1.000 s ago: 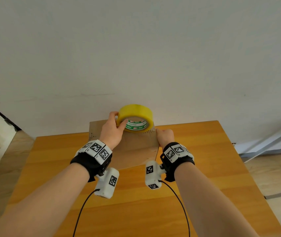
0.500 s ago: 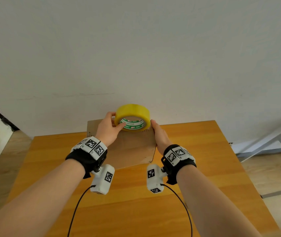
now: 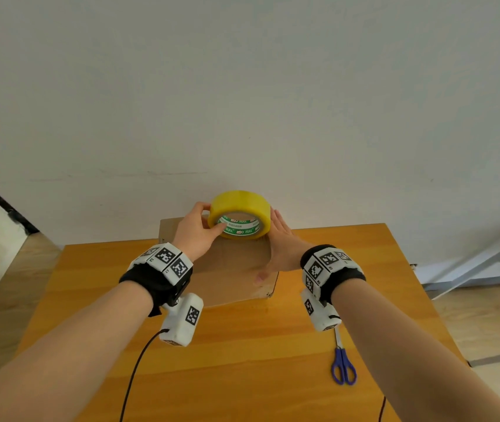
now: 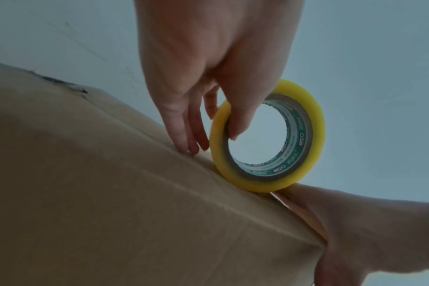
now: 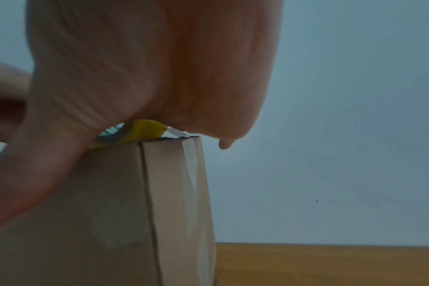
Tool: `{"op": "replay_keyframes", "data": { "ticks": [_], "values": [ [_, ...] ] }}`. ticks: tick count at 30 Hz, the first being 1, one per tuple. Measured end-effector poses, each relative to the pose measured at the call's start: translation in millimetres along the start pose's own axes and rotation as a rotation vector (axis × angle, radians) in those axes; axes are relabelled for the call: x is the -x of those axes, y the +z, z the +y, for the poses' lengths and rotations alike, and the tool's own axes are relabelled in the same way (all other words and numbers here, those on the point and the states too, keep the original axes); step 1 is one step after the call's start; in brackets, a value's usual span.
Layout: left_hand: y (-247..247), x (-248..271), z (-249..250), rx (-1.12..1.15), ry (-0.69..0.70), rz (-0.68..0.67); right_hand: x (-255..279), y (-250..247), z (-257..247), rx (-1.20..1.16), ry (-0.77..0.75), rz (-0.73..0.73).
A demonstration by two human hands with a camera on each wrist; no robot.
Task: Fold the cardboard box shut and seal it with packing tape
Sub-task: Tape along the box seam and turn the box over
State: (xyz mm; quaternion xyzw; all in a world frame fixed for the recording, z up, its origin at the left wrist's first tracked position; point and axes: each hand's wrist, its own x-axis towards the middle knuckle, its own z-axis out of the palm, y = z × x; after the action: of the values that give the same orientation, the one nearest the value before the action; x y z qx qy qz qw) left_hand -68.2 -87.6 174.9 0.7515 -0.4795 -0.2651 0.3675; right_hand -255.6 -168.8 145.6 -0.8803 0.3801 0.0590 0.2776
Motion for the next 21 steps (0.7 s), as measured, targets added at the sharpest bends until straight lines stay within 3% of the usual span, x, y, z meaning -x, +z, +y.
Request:
{"op": "replay_keyframes", "data": {
  "ticks": [8, 21],
  "values": [
    [7.0, -0.2, -0.5, -0.075, 0.038, 0.011, -12.9, -19.3, 3.8, 0.112, -0.034, -0.141],
    [11.1, -3.0, 11.7, -0.182, 0.021, 0.073, -16.6, -24.2, 0.2, 0.164, 0.021, -0.141]
  ]
}}
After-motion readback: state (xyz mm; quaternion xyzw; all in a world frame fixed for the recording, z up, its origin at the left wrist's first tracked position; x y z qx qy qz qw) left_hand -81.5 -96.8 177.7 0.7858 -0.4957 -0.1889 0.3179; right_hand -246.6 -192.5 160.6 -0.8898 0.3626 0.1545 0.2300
